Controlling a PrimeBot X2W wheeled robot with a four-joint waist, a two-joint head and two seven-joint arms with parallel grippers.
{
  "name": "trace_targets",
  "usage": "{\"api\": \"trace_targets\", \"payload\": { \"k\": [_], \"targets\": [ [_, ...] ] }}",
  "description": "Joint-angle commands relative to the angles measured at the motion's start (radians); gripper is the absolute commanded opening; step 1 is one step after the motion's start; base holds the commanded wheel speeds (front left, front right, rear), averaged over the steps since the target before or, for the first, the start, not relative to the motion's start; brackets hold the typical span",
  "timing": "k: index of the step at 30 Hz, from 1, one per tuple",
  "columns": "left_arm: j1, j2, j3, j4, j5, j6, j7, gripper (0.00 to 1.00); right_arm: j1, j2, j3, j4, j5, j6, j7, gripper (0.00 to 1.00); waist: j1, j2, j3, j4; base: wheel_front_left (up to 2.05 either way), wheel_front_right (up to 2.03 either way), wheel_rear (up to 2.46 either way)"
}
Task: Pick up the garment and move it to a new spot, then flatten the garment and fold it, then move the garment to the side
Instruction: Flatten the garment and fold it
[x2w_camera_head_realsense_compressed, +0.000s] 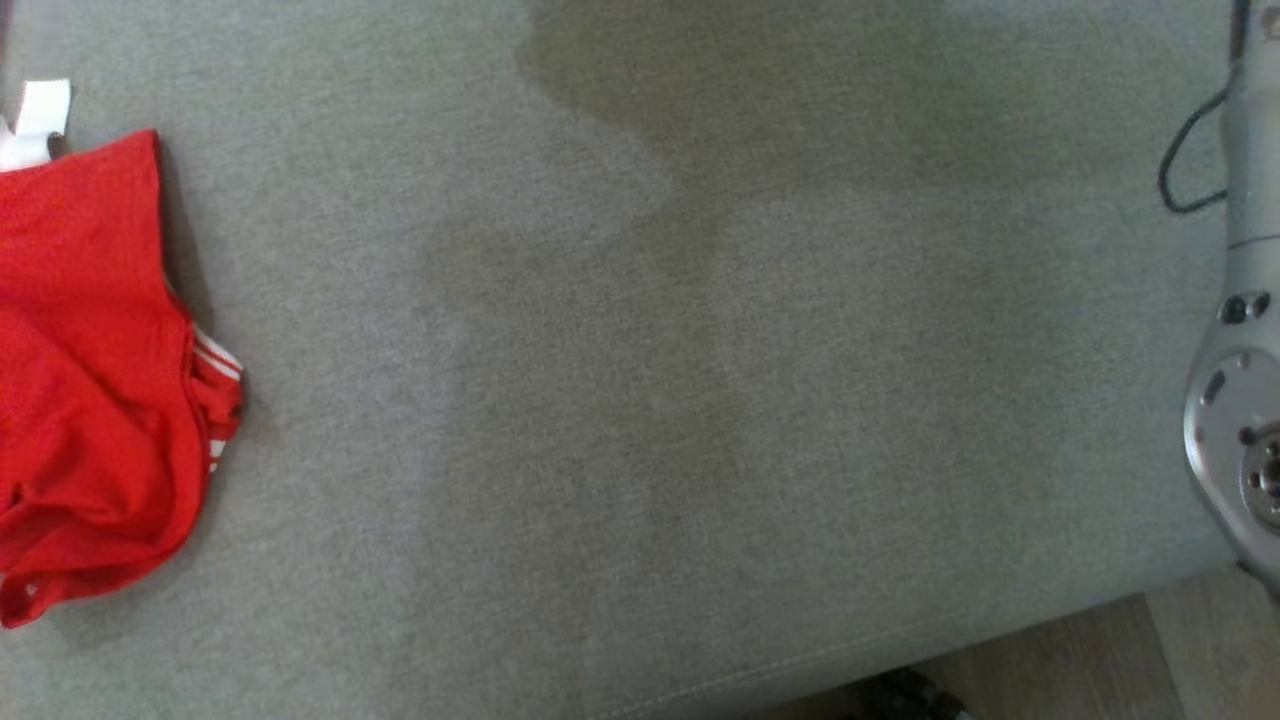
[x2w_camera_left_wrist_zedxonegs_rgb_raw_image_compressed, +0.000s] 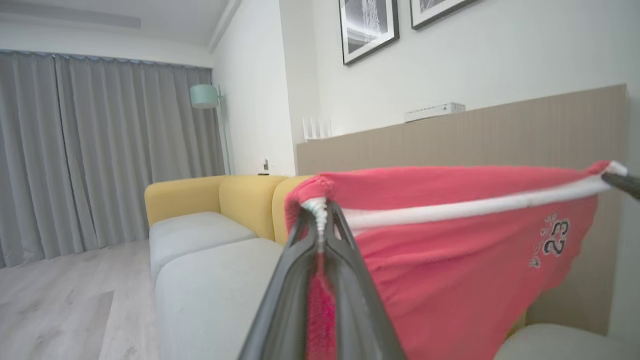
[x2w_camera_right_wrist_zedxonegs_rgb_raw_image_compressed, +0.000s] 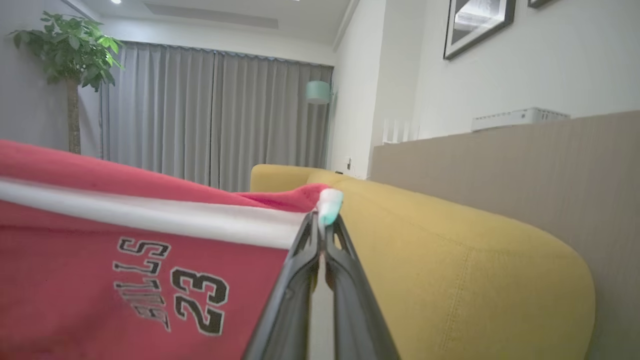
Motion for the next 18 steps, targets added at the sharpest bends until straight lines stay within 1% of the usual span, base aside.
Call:
{"api": "trace_targets", "payload": {
  "k": [1,4,7,11,12,15,18],
  "targets": [
    [-0.019,0.024,0.014,0.007,-0.003,0.003,-0.030,0.00,-0.010,0.013,-0.010,0.018,-0.008,-0.001,-0.018,0.00,-0.0003,0.0001,0.005,0.002,0.00,0.00,0.00],
    [0.045,0.012,-0.073,0.008,-0.031,0.003,-0.062,0.00,0.031,0.013,0.003,0.105,-0.030,-0.001,-0.040,0.00,-0.0003,0.0001,-0.002,0.008,0.00,0.00,0.00],
    [0.154,0.016,-0.150,-0.011,-0.094,0.002,-0.083,0.00,0.100,0.013,0.022,0.193,-0.049,-0.001,-0.046,0.00,-0.0003,0.0001,-0.026,0.013,0.00,0.00,0.00],
    [0.351,0.038,-0.269,-0.077,-0.176,0.002,-0.101,0.00,0.210,-0.007,0.060,0.312,-0.082,-0.001,-0.031,0.00,-0.0003,0.0001,-0.079,0.014,0.00,0.00,0.00],
    [0.351,0.038,-0.269,-0.077,-0.176,0.002,-0.101,0.00,0.210,-0.007,0.060,0.312,-0.082,-0.001,-0.031,0.00,-0.0003,0.0001,-0.079,0.014,0.00,0.00,0.00],
    [0.481,0.066,-0.347,-0.125,-0.212,0.002,-0.111,0.00,0.282,-0.040,0.105,0.388,-0.099,-0.001,-0.013,0.00,-0.0003,0.0001,-0.127,0.015,0.00,0.00,0.00],
    [0.581,0.087,-0.412,-0.178,-0.240,0.002,-0.112,0.00,0.334,-0.067,0.143,0.431,-0.082,-0.001,0.010,0.00,-0.0003,0.0001,-0.171,0.020,0.00,0.00,0.00]
  ]
}}
